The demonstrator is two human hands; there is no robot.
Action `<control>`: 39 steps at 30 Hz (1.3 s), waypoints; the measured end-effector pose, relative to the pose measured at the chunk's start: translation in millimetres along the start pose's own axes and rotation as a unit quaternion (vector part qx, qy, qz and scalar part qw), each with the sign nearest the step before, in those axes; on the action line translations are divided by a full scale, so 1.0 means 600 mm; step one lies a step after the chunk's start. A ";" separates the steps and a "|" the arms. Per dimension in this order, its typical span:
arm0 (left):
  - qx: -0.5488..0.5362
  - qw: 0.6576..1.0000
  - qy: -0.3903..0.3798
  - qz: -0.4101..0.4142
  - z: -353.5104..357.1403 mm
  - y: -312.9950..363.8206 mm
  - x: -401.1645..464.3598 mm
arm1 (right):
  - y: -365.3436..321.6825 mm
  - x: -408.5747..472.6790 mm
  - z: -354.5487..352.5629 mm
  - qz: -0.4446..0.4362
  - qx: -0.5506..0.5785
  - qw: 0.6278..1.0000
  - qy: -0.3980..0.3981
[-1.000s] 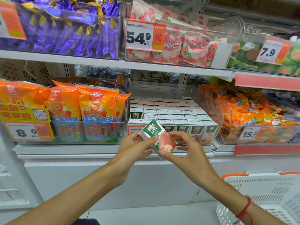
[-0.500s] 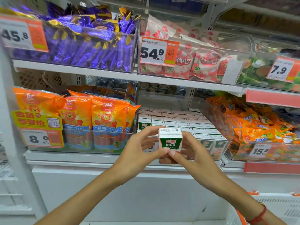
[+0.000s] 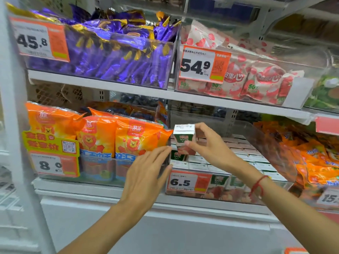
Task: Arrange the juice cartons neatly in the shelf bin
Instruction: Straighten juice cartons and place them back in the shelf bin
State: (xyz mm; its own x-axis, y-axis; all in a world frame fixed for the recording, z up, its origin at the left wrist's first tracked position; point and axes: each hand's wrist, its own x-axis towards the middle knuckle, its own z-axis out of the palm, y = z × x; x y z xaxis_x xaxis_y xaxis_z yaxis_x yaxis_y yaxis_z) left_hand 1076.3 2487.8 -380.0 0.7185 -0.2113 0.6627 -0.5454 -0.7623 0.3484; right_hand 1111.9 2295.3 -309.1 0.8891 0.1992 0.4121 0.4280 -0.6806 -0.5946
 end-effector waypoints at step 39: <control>-0.026 0.997 0.002 -0.075 0.012 -0.007 -0.004 | 0.052 0.151 0.025 0.045 -0.293 0.910 -0.289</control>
State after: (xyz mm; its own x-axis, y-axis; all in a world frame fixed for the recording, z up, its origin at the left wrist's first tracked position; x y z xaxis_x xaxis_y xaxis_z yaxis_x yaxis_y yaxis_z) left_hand 1080.0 2486.9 -388.0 0.7919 -0.0951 0.6032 -0.4542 -0.7521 0.4776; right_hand 1208.2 2302.7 -300.6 0.9255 0.3460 -0.1538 0.3394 -0.9381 -0.0685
